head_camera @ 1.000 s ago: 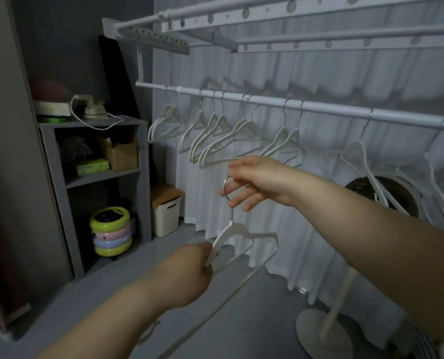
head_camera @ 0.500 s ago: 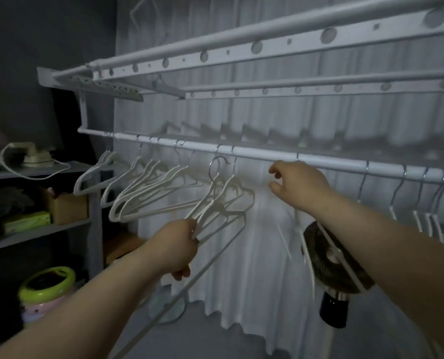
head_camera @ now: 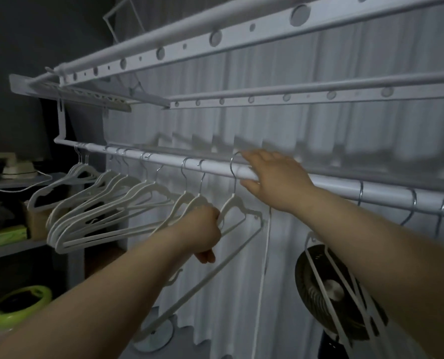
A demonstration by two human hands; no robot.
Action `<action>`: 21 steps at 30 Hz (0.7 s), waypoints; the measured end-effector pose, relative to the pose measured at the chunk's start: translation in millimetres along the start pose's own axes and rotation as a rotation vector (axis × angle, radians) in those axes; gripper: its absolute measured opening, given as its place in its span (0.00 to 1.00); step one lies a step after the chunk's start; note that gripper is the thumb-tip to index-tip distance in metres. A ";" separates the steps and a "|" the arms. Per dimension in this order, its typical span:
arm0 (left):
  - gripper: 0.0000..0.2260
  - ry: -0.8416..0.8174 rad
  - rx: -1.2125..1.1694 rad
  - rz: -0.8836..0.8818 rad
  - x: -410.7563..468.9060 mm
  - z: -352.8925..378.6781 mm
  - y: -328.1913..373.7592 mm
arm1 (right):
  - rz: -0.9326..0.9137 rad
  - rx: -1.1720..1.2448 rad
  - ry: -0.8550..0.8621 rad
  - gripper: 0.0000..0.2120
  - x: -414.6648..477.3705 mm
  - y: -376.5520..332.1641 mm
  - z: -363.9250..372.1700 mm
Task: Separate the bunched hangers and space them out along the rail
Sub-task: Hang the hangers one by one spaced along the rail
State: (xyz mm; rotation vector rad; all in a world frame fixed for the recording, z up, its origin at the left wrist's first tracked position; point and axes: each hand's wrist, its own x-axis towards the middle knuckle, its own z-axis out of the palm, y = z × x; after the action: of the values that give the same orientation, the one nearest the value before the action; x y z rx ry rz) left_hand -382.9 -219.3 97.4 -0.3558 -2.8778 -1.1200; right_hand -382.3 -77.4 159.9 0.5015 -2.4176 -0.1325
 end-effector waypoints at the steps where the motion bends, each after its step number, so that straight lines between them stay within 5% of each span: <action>1: 0.14 -0.025 0.000 -0.012 3.4 2.1 1.1 | -0.011 0.004 0.007 0.26 2.8 -0.1 0.7; 7: 0.15 -0.123 0.039 0.052 9.4 1.2 -5.3 | 0.047 -0.066 -0.084 0.21 21.0 -7.9 16.0; 13: 0.19 0.258 0.391 0.144 -7.7 -23.9 -47.7 | 0.082 -0.161 -0.030 0.20 22.1 -11.9 23.3; 21: 0.23 0.025 0.597 0.047 -0.4 -9.8 -76.3 | 0.070 -0.271 -0.047 0.22 15.5 -14.5 24.2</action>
State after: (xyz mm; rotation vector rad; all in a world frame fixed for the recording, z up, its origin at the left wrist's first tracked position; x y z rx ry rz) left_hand -400.1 -280.4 54.0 -0.3657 -2.9731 -0.2196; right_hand -403.8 -97.5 147.0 0.2920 -2.4097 -0.4386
